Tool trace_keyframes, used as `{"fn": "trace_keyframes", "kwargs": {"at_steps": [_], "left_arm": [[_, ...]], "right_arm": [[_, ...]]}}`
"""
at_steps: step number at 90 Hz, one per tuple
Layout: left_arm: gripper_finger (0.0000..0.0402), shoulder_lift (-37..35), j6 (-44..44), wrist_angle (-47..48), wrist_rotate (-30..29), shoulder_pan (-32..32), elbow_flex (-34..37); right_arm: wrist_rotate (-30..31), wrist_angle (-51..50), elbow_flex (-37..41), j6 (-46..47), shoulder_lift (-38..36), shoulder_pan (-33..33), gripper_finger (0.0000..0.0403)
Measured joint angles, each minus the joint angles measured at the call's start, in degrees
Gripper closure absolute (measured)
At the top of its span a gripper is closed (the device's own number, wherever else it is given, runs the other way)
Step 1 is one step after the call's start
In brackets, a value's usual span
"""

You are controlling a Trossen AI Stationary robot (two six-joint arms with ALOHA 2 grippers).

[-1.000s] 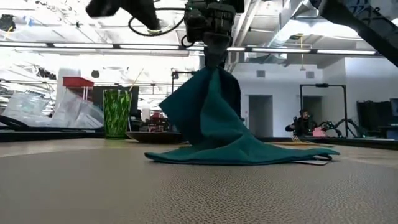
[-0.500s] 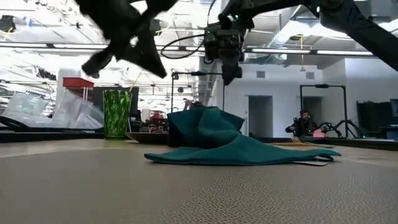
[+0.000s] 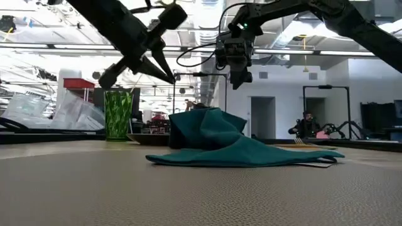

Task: Set table place
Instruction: Fold the green napkin

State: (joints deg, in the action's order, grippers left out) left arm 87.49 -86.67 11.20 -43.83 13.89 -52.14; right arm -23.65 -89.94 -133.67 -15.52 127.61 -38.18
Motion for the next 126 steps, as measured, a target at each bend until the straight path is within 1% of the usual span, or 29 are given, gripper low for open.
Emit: {"fn": "trace_keyframes", "kwargs": {"at_steps": [9,16,30,45,59,69,83,98,105,113,126], "left_arm": [[0.0402,-0.01,8.25,-3.85,7.82,-3.90,-0.02],[0.0402,-0.01,11.23,-4.40,11.85,-5.90,-0.04],[0.0402,-0.01,15.18,-2.56,18.61,-8.95,-0.04],[0.0402,-0.01,20.38,-1.81,24.39,-12.54,-0.04],[0.0402,-0.01,24.53,2.27,26.16,-15.58,-0.04],[0.0402,-0.01,27.06,2.35,30.46,-17.52,-0.06],[0.0402,0.84,27.01,1.28,33.11,-18.45,-0.07],[0.0402,1.93,26.37,1.06,33.95,-18.47,-0.07],[0.0402,3.60,26.42,-1.81,35.81,-18.40,-0.17],[0.0402,5.40,25.93,-2.32,37.66,-18.34,-0.13],[0.0402,5.28,25.32,-4.54,37.61,-18.47,-0.13]], "right_arm": [[-1.60,-0.03,0.00,0.01,0.00,-0.27,0.0270],[-2.05,-0.03,0.00,0.01,0.00,-0.27,0.0270],[-3.47,-0.03,0.00,0.01,-0.01,-0.21,0.0270],[-3.71,0.03,0.00,0.01,-0.02,-0.22,0.0270],[-3.91,0.01,0.00,0.04,-0.02,-0.06,0.0271],[-5.22,0.03,0.00,0.04,-0.02,-0.10,0.0271],[-5.50,0.22,0.00,0.04,-0.02,-0.10,0.0271],[-5.56,0.40,0.00,0.04,-0.02,-0.10,0.0271],[-5.67,0.44,0.00,0.06,-0.02,-0.10,0.0271],[-6.13,0.41,0.00,0.04,-0.02,-0.10,0.0271],[-6.50,0.60,0.00,-0.31,-0.02,-0.10,0.0271]]}}
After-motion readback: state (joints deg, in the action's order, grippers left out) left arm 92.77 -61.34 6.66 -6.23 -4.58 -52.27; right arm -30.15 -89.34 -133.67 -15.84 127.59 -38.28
